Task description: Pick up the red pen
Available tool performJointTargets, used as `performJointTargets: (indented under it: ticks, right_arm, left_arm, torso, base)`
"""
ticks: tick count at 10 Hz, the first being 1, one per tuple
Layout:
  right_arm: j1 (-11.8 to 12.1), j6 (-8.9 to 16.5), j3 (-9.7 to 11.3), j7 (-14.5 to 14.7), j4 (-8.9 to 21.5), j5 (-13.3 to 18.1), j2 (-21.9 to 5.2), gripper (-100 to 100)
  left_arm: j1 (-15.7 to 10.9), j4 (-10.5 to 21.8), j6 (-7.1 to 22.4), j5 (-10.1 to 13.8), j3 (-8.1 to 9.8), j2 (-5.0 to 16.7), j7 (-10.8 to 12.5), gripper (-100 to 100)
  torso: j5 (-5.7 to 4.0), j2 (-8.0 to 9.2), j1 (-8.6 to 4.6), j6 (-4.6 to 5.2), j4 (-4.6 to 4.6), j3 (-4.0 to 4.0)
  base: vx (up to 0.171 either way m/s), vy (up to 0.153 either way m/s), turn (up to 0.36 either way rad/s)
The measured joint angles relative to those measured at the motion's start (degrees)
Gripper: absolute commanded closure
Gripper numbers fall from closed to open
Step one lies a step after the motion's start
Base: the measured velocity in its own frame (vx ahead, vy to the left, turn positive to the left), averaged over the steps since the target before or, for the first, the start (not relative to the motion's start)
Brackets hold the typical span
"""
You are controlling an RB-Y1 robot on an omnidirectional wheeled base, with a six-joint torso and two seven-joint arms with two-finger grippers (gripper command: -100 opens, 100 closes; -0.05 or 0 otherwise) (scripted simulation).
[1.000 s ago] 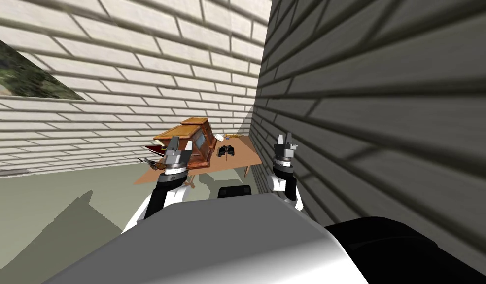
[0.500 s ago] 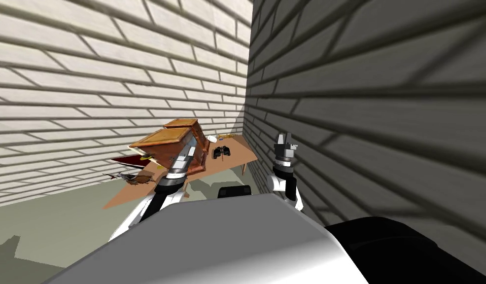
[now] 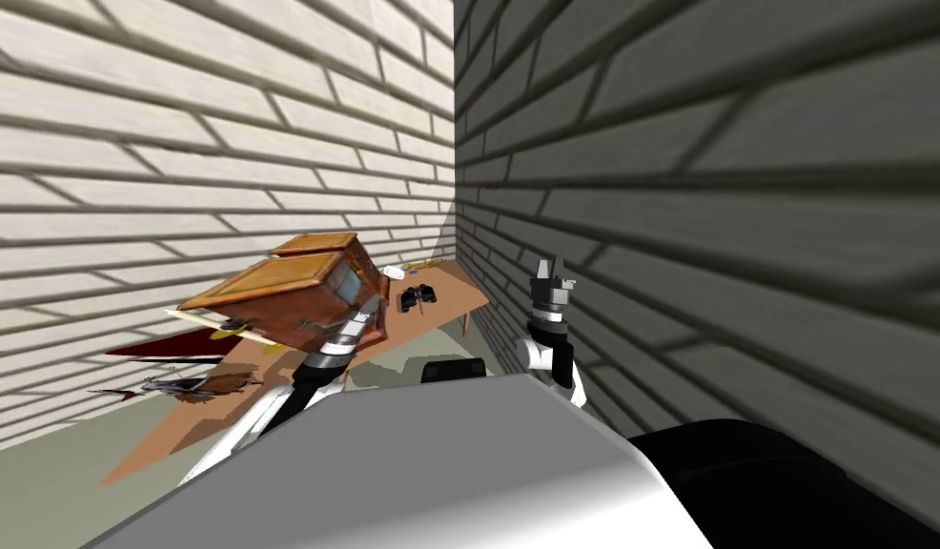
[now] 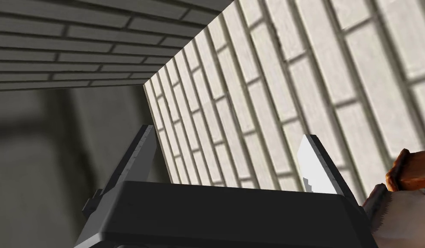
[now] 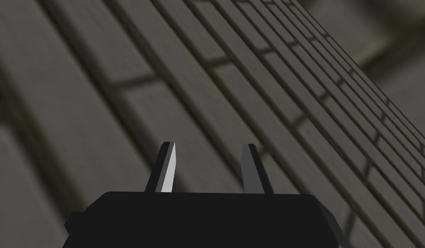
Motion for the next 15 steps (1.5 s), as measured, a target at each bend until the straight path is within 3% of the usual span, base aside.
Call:
performJointTargets:
  ticks: [8,10,15]
  right_arm:
    - [0.01,0.00,0.00,0.00,0.00,0.00,0.00,0]
    - [0.01,0.00,-0.01,0.00,0.00,0.00,0.00,0]
    - [0.02,0.00,-0.01,0.00,0.00,0.00,0.00,0]
  left_arm:
    - [2.72,7.72,-1.63,-11.21,0.99,6.92,-5.33,-100]
    - [2.58,11.56,-2.85,-14.26,0.74,8.00,-7.52,-100]
    - [5.20,16.28,-3.62,-22.10,0.58,11.01,-12.42,-100]
  torso:
    - [-0.01,-0.07,-0.04,-0.02,-0.01,-0.04]
    - [-0.01,-0.09,-0.04,-0.02,-0.02,-0.05]
    - [-0.01,-0.13,-0.06,-0.09,-0.02,-0.07]
  base:
    - [-0.017,0.028,-0.284]
    - [-0.013,0.019,-0.295]
    - [-0.008,0.013,-0.314]
